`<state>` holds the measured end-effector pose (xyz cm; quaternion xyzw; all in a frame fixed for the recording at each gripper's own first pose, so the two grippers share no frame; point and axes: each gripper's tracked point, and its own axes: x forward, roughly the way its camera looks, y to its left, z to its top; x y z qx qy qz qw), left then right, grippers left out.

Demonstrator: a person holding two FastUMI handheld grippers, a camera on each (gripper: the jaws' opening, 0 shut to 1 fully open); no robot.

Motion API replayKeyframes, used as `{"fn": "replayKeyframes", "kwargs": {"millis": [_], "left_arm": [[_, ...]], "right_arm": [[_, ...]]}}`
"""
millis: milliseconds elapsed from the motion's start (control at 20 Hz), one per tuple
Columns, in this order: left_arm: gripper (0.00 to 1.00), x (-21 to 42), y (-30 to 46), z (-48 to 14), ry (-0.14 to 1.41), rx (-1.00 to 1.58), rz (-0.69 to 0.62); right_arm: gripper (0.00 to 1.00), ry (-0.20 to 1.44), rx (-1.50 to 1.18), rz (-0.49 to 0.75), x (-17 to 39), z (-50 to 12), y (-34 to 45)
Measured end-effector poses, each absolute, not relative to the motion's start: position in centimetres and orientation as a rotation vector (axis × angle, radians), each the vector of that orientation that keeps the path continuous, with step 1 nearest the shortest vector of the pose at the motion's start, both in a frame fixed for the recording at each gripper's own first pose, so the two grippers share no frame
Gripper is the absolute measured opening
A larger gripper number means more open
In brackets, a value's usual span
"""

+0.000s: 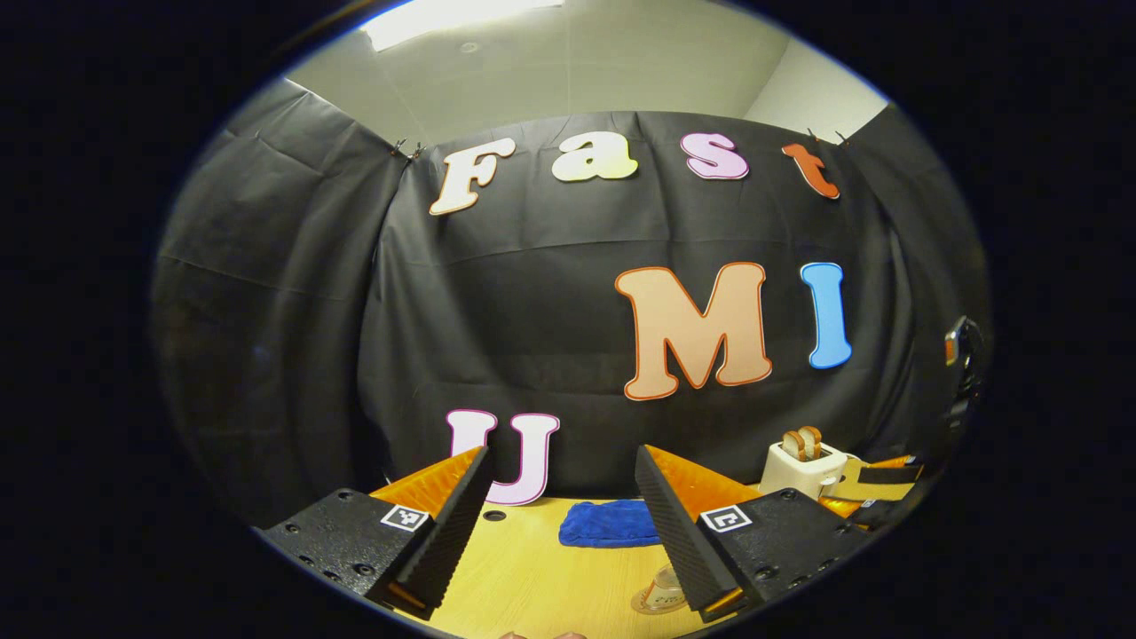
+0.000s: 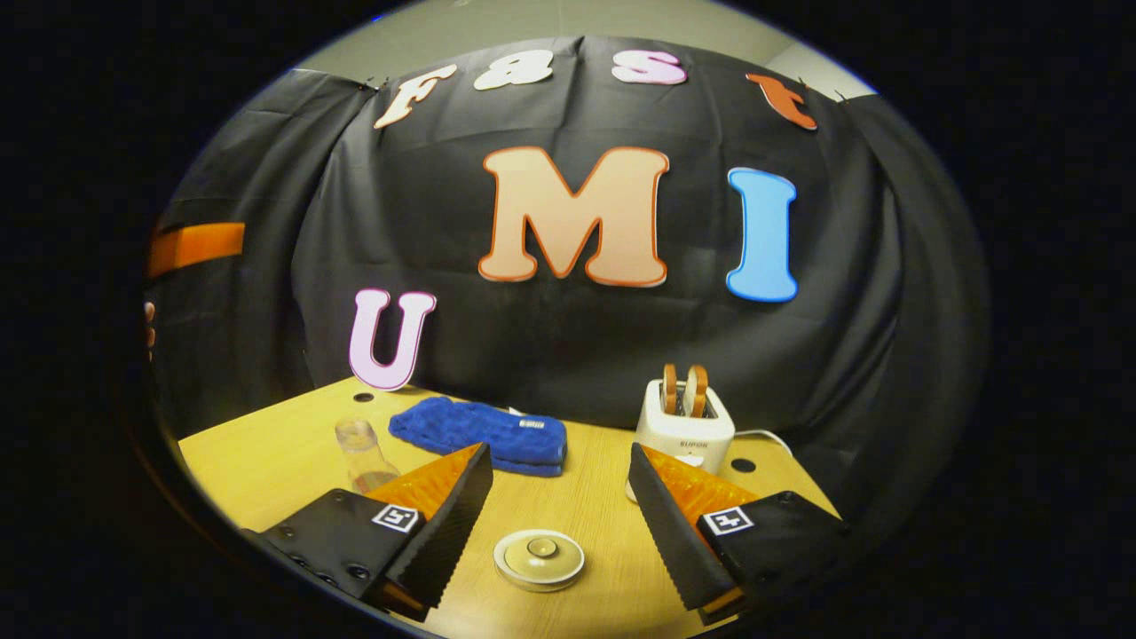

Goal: Open the teacup lid with one hand, grasp the water bottle and pour water into the teacup with the other hand; after pouring, place the water bottle on the coaster and then close the teacup lid.

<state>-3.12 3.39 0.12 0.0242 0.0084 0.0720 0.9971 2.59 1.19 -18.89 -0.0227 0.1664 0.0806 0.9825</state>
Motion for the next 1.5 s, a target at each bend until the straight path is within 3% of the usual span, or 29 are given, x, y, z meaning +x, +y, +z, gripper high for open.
{"fn": "replayKeyframes", "kwargs": {"millis": [50, 250, 300, 700, 1350, 1500], "left_arm": [[0.94, -3.3, 3.5, 0.0, 0.022, 0.053, 0.148], [0.94, -3.9, 4.1, -0.3, 0.036, 0.07, 0.17], [0.94, -3.9, 4.3, -0.5, 0.041, 0.074, 0.177], [0.92, -4.7, 5.2, -0.7, 0.061, 0.102, 0.217], [0.95, -5.3, 5.4, -1.0, 0.068, 0.102, 0.233], [0.95, -5.3, 5.0, -1.4, 0.074, 0.102, 0.218]], "right_arm": [[0.94, 0.363, -0.045, 0.164, 2.7, -20.1, 1.1], [0.94, 0.458, -0.065, 0.182, 2.4, -24.5, 0.9], [1.0, 0.477, -0.073, 0.185, 2.5, -25.4, 0.8], [0.95, 0.575, -0.145, 0.218, 2.3, -30.3, 1.3], [0.32, 0.605, -0.232, 0.267, 1.8, -31.7, 2.2], [0.27, 0.611, -0.213, 0.283, 1.5, -31.5, 2.5]]}}
